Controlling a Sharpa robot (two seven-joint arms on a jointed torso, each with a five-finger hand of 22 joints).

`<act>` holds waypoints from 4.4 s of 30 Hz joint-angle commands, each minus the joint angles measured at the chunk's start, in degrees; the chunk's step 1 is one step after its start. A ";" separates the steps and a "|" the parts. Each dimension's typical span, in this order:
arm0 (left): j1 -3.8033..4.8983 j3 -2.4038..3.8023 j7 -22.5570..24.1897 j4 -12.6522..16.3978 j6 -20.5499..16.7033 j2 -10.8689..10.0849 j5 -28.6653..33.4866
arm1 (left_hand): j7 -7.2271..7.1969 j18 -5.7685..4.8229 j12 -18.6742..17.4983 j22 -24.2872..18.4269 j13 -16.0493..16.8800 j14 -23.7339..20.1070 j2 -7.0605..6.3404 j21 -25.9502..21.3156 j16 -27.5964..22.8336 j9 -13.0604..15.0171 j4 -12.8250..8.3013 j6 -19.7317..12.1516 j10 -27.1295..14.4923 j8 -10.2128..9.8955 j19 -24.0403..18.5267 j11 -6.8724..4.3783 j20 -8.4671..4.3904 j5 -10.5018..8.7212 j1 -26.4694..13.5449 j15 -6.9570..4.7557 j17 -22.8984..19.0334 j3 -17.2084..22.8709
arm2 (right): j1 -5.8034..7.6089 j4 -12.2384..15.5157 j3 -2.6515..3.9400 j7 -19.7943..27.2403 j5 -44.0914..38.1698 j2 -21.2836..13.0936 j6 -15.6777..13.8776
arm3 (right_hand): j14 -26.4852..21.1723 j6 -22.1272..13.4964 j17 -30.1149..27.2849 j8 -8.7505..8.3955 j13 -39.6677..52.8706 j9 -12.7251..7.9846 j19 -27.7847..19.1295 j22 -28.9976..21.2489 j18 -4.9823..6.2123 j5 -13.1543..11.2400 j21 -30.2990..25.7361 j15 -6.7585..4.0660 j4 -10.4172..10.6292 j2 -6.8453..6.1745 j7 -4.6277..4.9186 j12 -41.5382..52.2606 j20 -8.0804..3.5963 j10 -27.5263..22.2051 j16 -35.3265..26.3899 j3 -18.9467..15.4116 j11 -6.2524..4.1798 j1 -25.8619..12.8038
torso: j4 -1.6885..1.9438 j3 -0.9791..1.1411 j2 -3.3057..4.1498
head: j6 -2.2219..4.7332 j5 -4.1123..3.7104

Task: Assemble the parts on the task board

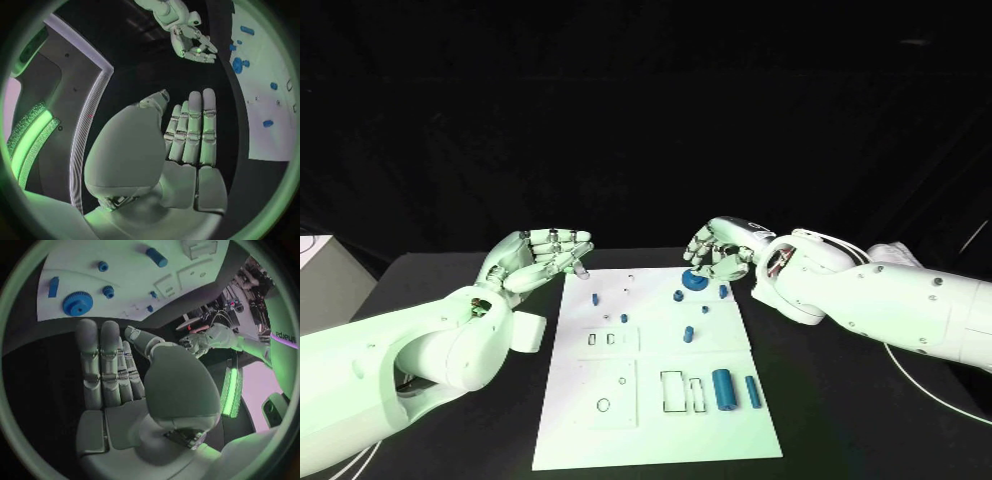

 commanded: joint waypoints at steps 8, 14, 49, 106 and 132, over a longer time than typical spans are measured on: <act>0.26 0.19 -1.10 3.28 2.93 -0.97 -0.85 | -0.01 0.65 -0.14 3.85 0.10 -0.87 -0.81 5.70 3.83 0.50 0.08 -0.18 0.38 -0.15 -1.52 -0.06 0.08 -0.32 -0.97 -0.11 1.61 0.94 | -0.86 -2.34 -0.02 -6.97 -13.52 2.85 6.55 | 1.98 -0.80 14.38 -0.37 -0.10 2.18 3.36 21.51 -2.28 -0.27 18.93 0.18 1.33 -1.66 -0.08 -0.23 0.68 -2.19 19.32 1.00 0.20 -0.77 | 0.87 -0.03 2.12 | 0.37 -0.30; 0.49 0.23 -1.29 3.75 3.02 -1.28 -0.85 | 0.03 0.64 -0.15 4.12 0.10 -0.94 -0.84 6.10 4.08 0.53 0.13 -0.26 0.31 -0.18 -1.65 -0.02 0.10 -0.33 -1.10 -0.08 1.68 0.96 | -1.18 -3.26 -0.06 -8.21 -15.07 3.78 7.89 | 2.07 -1.03 15.81 -0.42 -0.15 2.57 3.33 22.17 -2.32 -0.34 19.46 0.37 1.57 -1.91 0.02 -0.29 0.93 -3.37 21.04 0.55 0.42 -0.91 | 1.01 -0.04 2.51 | 0.27 -0.36; 1.36 0.29 -2.04 3.79 3.48 -2.08 -0.73 | 0.18 0.64 -0.22 4.62 0.08 -1.14 -0.82 6.85 4.52 0.57 0.25 -0.48 0.00 -0.29 -1.99 0.10 0.17 -0.35 -1.41 0.02 1.79 0.96 | -1.89 -4.38 -0.14 -9.13 -16.35 6.05 8.45 | 2.00 -0.72 17.00 -0.21 0.19 3.33 3.56 23.69 -2.50 -0.11 20.53 0.47 2.55 -1.06 0.01 0.20 1.18 -3.37 22.90 -0.18 0.41 -1.23 | 0.97 -0.18 3.87 | 0.43 -0.03; 2.89 0.28 -2.93 2.56 4.30 -1.82 -0.72 | -0.01 0.70 -0.08 5.22 0.15 -1.28 -0.56 7.74 5.00 0.75 -0.09 -0.29 0.14 -0.16 -2.40 -0.03 0.17 -0.40 -0.91 -0.09 1.85 1.46 | -1.46 -10.82 0.68 -14.55 -17.70 16.51 -7.09 | 2.10 3.17 18.42 3.06 1.79 6.90 5.80 30.12 -3.71 -0.18 24.70 -0.97 1.71 2.36 -1.45 0.56 -0.08 2.83 25.55 3.26 -1.39 0.85 | 2.23 -0.65 5.33 | 1.32 0.31; 4.00 0.27 -3.16 2.68 4.23 -1.72 -0.82 | 0.00 0.70 -0.09 5.28 0.14 -1.32 -0.60 7.85 5.04 0.76 -0.11 -0.32 0.13 -0.17 -2.47 -0.02 0.17 -0.42 -0.90 -0.08 1.84 1.49 | -1.82 -14.36 0.63 -14.28 -17.08 19.30 -4.32 | 2.06 2.95 18.27 3.02 1.80 7.04 5.69 29.92 -3.66 -0.19 24.57 -0.91 1.74 2.22 -1.37 0.36 -0.05 2.73 25.54 3.24 -1.29 0.57 | 2.58 -1.01 5.88 | 1.16 0.28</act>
